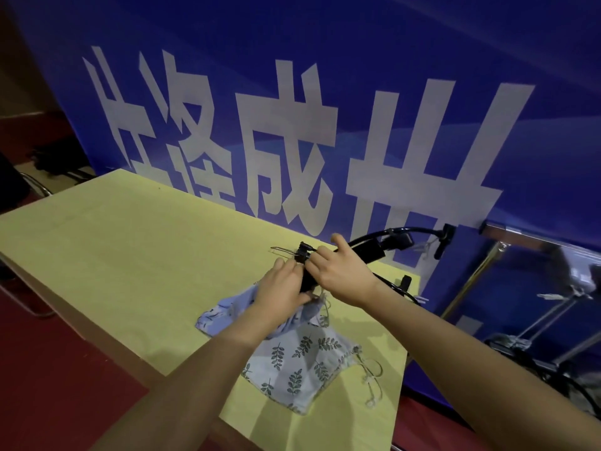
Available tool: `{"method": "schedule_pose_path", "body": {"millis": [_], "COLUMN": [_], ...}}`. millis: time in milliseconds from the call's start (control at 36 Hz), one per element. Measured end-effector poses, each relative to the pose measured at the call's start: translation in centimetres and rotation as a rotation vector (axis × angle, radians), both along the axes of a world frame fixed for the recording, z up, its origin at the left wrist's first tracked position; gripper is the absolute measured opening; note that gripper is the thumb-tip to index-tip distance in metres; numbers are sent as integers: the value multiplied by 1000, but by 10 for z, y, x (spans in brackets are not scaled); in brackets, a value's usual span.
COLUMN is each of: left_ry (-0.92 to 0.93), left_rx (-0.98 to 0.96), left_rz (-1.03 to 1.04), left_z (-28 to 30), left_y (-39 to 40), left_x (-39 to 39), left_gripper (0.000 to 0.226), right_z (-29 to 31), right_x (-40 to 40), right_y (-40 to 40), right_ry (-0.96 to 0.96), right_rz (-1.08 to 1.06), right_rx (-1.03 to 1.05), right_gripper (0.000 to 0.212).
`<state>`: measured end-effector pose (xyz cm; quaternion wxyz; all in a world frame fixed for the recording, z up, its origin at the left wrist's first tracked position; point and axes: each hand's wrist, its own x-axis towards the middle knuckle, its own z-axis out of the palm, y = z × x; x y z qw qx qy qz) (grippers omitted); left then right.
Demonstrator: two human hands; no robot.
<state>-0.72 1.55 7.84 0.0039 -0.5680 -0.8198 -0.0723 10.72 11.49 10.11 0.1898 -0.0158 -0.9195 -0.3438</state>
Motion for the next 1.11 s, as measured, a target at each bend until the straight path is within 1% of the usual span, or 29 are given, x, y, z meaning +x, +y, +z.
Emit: {"method": "schedule_pose_path", "body": {"millis": [83, 167, 250, 278, 333, 361, 417, 472, 500, 556, 639, 722, 750, 833, 917, 972, 1056, 1111], "left_ry": [11, -20, -100, -138, -218, -251, -299, -331, -341, -351, -349, -342, -340, -332, -350, -350, -333, -325], "left_rx": [33, 123, 225, 264, 326, 353, 397, 441, 466, 503, 535, 568, 574, 561, 537, 528, 512, 481], "left_rz": [28, 62, 108, 122, 144, 149, 152, 151, 148, 141, 129, 130, 135, 147, 159, 159, 149, 158], "left_z": [0, -1, -3, -4, -4, -3, -1, 3, 4, 7, 10, 10, 9, 5, -2, -6, -13, -16], "left_y": [3, 0, -5, -6, -10, -11, -13, -15, -16, -18, -19, -19, -19, -17, -15, -15, -13, -12], "left_x": [-6, -15, -24, -26, -30, -31, -32, -30, -30, -29, -30, -33, -33, -35, -36, -36, -33, -32], "left_gripper": [40, 37, 34, 33, 32, 31, 29, 28, 27, 25, 24, 25, 26, 27, 27, 27, 28, 31], "right_z": [1, -2, -13, -17, -22, -23, -28, -31, -33, -35, -37, -42, -44, -35, -12, 4, 18, 26], "right_x": [2, 8, 12, 12, 11, 9, 3, -8, -14, -26, -36, -41, -40, -36, -29, -25, -22, -20], "right_y": [3, 4, 9, 10, 6, 4, 2, 0, -1, -4, -9, -7, -5, 0, 5, 8, 12, 12], "right_ry": [115, 212, 228, 218, 200, 183, 127, 71, 34, -24, 2, 88, 143, 332, 594, 657, 651, 663], "right_rz": [49, 88, 56, 18, -106, -184, -333, -417, -445, -487, -492, -480, -480, -459, -365, -323, -249, -189], "right_rx": [-52, -165, -317, -402, -638, -762, -971, -1092, -1120, -1165, -1230, -1245, -1304, -1617, -1864, -1905, -1874, -1910], "right_gripper": [26, 19, 13, 13, 14, 18, 33, 48, 51, 46, 29, 17, 15, 16, 19, 18, 16, 17]}}
